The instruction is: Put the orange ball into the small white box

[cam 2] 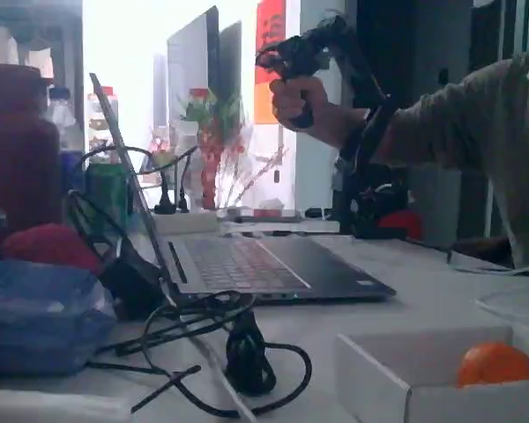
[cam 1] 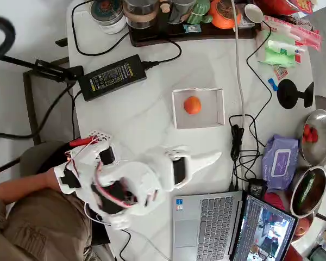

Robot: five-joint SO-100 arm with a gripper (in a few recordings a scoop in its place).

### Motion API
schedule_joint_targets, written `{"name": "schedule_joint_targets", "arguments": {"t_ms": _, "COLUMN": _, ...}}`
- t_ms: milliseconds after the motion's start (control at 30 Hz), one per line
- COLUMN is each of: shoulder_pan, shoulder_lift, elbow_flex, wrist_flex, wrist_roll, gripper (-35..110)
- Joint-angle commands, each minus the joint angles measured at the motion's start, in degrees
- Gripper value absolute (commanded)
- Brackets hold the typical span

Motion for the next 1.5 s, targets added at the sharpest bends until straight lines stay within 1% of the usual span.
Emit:
{"name": "schedule_joint_targets", "arguments": {"t_ms": 0, "shoulder_pan": -0.35, "shoulder_lift": 3.87, "elbow_flex": -0.26, "wrist_flex": 1.58, "wrist_roll": 0.53, "gripper": 32}}
{"name": "schedule_joint_targets", "arguments": {"t_ms": 100, "shoulder_pan": -0.35, "shoulder_lift": 7.29, "elbow_flex": 1.85, "wrist_flex": 2.02, "wrist_roll": 0.44, "gripper": 32}}
{"name": "schedule_joint_targets", "arguments": {"t_ms": 400, "shoulder_pan": -0.26, "shoulder_lift": 22.32, "elbow_flex": 19.86, "wrist_flex": 0.79, "wrist_roll": 0.18, "gripper": 32}}
{"name": "schedule_joint_targets", "arguments": {"t_ms": 700, "shoulder_pan": -0.26, "shoulder_lift": 31.64, "elbow_flex": 26.10, "wrist_flex": 0.70, "wrist_roll": -0.79, "gripper": 32}}
{"name": "schedule_joint_targets", "arguments": {"t_ms": 867, "shoulder_pan": -0.26, "shoulder_lift": 32.17, "elbow_flex": 29.00, "wrist_flex": 0.26, "wrist_roll": -0.79, "gripper": 32}}
{"name": "schedule_joint_targets", "arguments": {"t_ms": 1200, "shoulder_pan": -0.26, "shoulder_lift": 32.26, "elbow_flex": 40.25, "wrist_flex": -9.93, "wrist_roll": -0.88, "gripper": 32}}
{"name": "schedule_joint_targets", "arguments": {"t_ms": 1367, "shoulder_pan": -0.26, "shoulder_lift": 32.87, "elbow_flex": 41.13, "wrist_flex": -11.16, "wrist_roll": -0.97, "gripper": 32}}
{"name": "schedule_joint_targets", "arguments": {"t_ms": 1467, "shoulder_pan": -0.26, "shoulder_lift": 37.97, "elbow_flex": 41.40, "wrist_flex": -11.16, "wrist_roll": -0.97, "gripper": 32}}
